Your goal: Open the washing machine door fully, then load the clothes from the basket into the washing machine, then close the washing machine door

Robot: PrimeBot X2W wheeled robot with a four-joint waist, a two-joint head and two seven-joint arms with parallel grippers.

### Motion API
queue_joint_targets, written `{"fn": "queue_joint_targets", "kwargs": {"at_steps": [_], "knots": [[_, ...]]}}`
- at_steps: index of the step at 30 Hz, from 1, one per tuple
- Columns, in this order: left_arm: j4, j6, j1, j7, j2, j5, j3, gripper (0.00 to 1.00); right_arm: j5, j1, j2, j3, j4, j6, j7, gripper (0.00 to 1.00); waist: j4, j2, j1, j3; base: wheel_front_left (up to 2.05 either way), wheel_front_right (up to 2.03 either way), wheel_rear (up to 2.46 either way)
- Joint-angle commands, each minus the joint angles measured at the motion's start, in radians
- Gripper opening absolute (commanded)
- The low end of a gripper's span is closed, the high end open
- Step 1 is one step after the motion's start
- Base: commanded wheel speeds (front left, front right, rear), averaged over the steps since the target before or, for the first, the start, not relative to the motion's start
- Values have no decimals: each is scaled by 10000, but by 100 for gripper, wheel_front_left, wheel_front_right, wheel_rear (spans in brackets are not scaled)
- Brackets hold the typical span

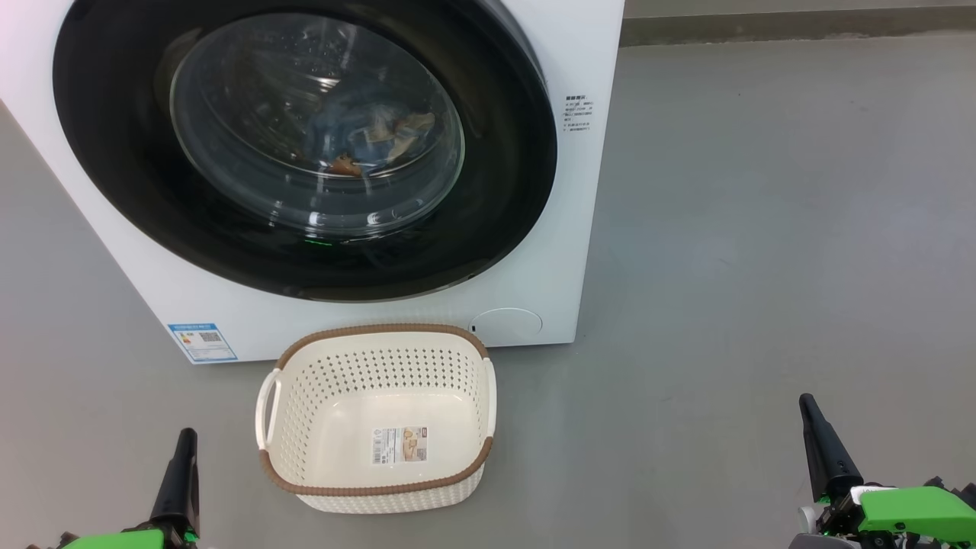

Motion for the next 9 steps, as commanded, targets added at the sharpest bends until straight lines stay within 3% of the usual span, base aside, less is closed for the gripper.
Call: {"fn": "queue_joint_targets", "kwargs": {"at_steps": [1, 9], "knots": [[-185, -31, -396, 34, 151, 68, 345, 0, -28, -446, -19, 233, -242, -11, 84, 0, 0, -1, 0, 0, 0, 0, 0], [-185, -31, -397, 40, 146, 75, 353, 0, -30, -446, -18, 231, -242, -11, 86, 0, 0, -1, 0, 0, 0, 0, 0]]}}
